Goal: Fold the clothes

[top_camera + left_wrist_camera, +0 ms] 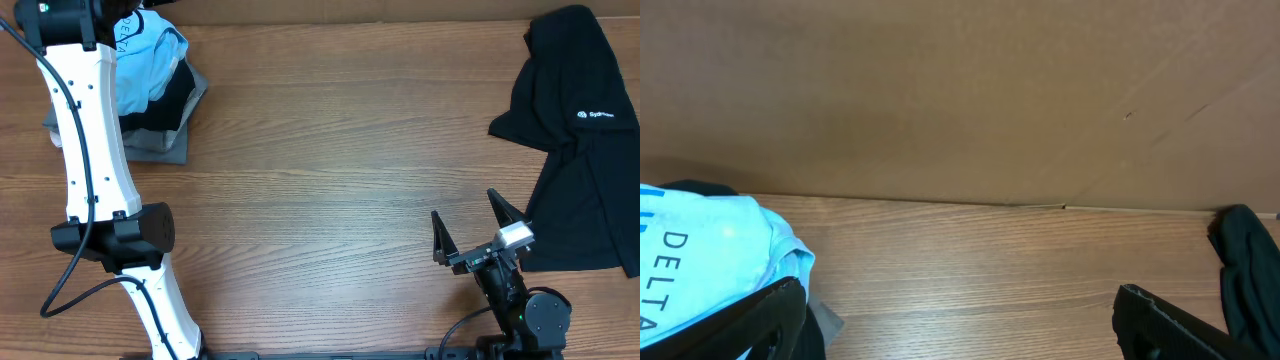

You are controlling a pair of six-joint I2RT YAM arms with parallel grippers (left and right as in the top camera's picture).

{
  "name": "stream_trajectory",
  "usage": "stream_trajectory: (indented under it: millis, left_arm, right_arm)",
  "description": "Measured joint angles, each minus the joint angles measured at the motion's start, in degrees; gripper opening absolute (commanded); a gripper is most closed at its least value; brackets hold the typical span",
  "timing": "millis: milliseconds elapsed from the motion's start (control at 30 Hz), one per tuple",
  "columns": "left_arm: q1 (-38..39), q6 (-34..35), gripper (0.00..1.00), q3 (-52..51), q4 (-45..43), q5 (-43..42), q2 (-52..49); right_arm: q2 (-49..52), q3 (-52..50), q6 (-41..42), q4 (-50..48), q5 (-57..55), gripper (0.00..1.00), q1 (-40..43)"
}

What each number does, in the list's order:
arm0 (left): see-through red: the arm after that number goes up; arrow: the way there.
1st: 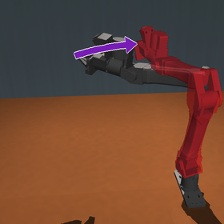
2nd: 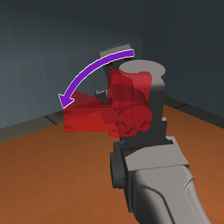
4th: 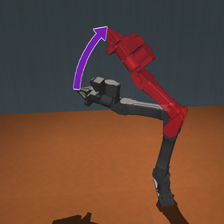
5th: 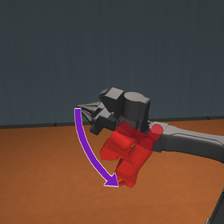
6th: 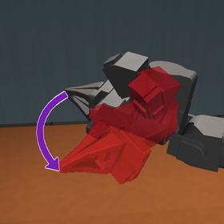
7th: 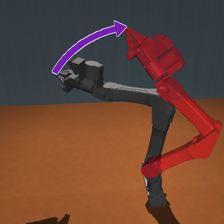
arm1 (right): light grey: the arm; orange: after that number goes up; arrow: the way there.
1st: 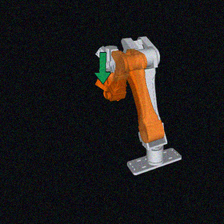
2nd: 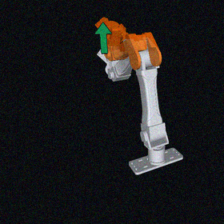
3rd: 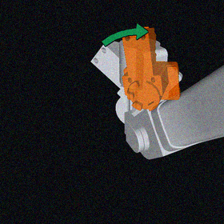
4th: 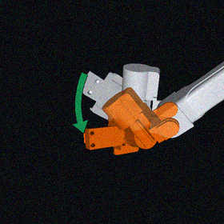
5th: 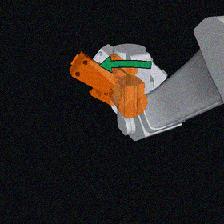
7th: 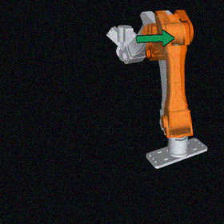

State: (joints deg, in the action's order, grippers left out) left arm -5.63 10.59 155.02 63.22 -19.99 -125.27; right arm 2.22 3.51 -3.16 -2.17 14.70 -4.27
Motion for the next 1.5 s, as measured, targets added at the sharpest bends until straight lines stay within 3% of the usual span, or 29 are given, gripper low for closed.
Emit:
stream_trajectory:
  millis: [400,1500]
  left_arm:
    - [0.0,0.0,1.00,0.0,0.0,0.0,0.0]
    - [0.0,0.0,1.00,0.0,0.0,0.0,0.0]
  right_arm:
    - [-1.4,-2.4,0.0,6.1,-3.0,1.00,0.0]
    - [-1.5,-2.4,0.0,6.1,-2.9,1.00,0.0]
